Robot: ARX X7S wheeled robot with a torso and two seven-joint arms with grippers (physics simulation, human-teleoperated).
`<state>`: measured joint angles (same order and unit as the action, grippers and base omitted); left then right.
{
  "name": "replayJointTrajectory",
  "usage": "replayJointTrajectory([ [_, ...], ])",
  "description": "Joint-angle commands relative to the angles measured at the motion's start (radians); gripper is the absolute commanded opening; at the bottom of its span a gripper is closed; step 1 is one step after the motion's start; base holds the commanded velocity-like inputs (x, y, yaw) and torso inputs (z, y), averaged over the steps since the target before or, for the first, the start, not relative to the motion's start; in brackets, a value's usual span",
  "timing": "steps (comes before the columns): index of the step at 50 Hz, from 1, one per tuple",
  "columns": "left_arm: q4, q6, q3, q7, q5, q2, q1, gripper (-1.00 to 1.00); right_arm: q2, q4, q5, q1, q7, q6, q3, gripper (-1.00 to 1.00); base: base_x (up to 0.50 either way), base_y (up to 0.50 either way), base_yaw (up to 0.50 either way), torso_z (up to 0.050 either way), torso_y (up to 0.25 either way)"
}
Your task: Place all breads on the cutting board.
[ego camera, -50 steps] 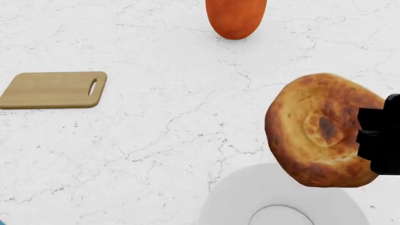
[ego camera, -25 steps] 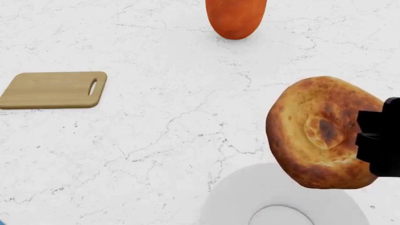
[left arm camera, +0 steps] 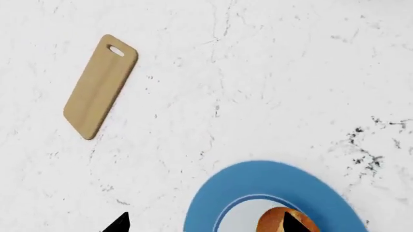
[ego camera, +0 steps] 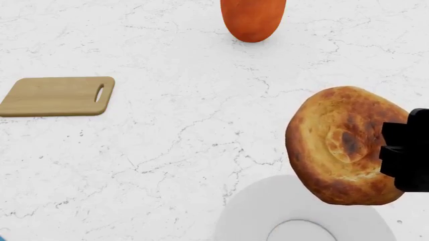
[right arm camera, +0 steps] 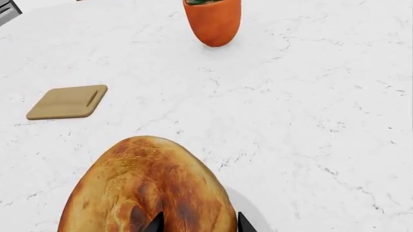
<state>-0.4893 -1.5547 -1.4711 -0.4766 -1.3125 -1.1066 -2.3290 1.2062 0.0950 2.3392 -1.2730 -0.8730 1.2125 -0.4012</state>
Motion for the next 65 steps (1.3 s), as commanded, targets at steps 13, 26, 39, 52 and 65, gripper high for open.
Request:
replayJointTrajectory([
  [13, -0.062, 0.074, -0.011, 0.092, -0.116, -0.021, 0.098, 1.0, 0.007, 0.0, -0.019, -0.004, 0.018, 0.005, 0.0, -1.0, 0.0, 0.0, 0.0, 0.0, 0.001],
  [26, -0.174, 0.078, -0.064, 0.045, -0.088, -0.072, 0.122, 1.0, 0.001, -0.004, -0.03, -0.007, 0.023, 0.005, -0.006, -1.0, 0.0, 0.0, 0.0, 0.0, 0.0],
  [39, -0.232, 0.07, -0.101, -0.011, -0.044, -0.101, 0.134, 1.0, 0.016, 0.006, -0.043, 0.014, 0.042, -0.004, 0.003, -1.0, 0.0, 0.0, 0.0, 0.0, 0.0],
  [52, -0.251, 0.075, -0.118, 0.009, -0.044, -0.122, 0.159, 1.0, 0.03, 0.028, -0.065, 0.062, 0.065, -0.019, 0.012, -1.0, 0.0, 0.0, 0.0, 0.0, 0.0],
  [65, -0.277, 0.081, -0.162, 0.018, 0.015, -0.144, 0.203, 1.0, 0.036, 0.033, -0.066, 0.067, 0.073, -0.028, 0.017, -1.0, 0.0, 0.0, 0.0, 0.0, 0.0],
])
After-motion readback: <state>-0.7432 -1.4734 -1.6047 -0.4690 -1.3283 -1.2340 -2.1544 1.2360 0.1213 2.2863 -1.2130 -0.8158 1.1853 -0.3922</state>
